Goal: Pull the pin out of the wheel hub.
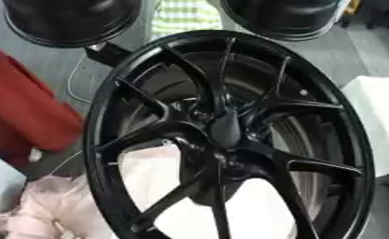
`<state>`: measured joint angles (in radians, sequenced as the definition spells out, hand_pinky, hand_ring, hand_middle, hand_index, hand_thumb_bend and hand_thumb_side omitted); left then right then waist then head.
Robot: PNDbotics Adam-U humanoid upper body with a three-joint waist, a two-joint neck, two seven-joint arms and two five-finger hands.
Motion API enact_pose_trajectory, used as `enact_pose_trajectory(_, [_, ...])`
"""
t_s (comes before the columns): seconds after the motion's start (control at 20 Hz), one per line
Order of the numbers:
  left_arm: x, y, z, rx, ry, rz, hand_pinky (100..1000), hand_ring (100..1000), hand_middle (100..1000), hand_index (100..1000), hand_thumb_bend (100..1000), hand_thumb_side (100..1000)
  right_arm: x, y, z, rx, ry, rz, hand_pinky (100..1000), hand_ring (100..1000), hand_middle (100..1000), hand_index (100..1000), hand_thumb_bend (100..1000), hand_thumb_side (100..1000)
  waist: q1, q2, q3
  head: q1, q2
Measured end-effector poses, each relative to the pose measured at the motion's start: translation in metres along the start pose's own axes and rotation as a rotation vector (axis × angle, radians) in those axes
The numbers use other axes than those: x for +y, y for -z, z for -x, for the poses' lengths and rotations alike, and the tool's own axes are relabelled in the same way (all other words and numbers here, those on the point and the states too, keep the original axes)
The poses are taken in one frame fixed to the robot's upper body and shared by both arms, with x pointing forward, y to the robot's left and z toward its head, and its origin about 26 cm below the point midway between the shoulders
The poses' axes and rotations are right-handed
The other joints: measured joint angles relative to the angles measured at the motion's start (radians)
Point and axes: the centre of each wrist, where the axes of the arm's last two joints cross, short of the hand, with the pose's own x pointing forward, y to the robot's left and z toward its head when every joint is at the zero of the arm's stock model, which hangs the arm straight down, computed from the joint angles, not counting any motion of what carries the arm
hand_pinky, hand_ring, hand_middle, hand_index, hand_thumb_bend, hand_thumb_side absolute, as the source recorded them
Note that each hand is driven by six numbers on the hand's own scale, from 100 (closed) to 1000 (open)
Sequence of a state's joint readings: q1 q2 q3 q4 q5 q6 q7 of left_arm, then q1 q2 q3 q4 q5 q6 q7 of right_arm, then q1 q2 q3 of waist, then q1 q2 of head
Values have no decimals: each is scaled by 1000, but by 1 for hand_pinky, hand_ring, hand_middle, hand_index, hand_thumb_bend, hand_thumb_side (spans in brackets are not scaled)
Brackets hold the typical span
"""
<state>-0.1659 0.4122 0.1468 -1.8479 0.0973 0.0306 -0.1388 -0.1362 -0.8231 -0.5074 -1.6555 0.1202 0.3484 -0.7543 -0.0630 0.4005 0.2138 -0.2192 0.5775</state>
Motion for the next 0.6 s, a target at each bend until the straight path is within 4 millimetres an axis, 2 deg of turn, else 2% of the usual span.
enact_pose_trajectory(0.05, [0, 0, 0, 0, 0, 0, 709, 592, 494, 647, 100, 843, 0, -4, -18, -54, 40, -1, 904, 1000, 800, 849, 100, 457, 0, 0, 1, -2, 0])
enact_pose_trajectory(0.1, [0, 0, 0, -1, -1, 1, 709, 592, 494, 647, 100, 843, -1, -10, -37, -109, 85, -4, 904, 1000, 799, 852, 100, 541, 0, 0, 3, -5, 0])
enact_pose_trajectory(0.25, [-1, 2, -1, -6, -3, 6, 709, 592, 493, 647, 100, 837, -2, -28, -91, -270, 258, -63, 904, 1000, 800, 851, 100, 543, 0, 0, 11, -17, 0])
enact_pose_trajectory(0.35, [-2, 4, -2, -15, -13, 6, 708, 591, 493, 646, 100, 834, 2, -39, -117, -364, 390, -136, 902, 1000, 794, 844, 100, 542, 1, 0, 18, -25, 0])
enact_pose_trajectory(0.45, [-4, 6, -3, -23, -24, 8, 707, 589, 491, 645, 100, 831, 7, -48, -137, -438, 514, -213, 896, 989, 777, 818, 100, 465, 6, 0, 24, -30, -4])
enact_pose_trajectory(0.55, [-6, 8, -5, -32, -37, 9, 705, 587, 490, 643, 100, 829, 15, -59, -150, -481, 610, -294, 892, 979, 763, 805, 100, 536, 12, 0, 30, -34, -9])
enact_pose_trajectory(0.6, [-8, 9, -5, -38, -45, 9, 705, 586, 489, 643, 100, 827, 19, -65, -155, -488, 651, -331, 890, 977, 757, 798, 100, 540, 15, 0, 33, -36, -9])
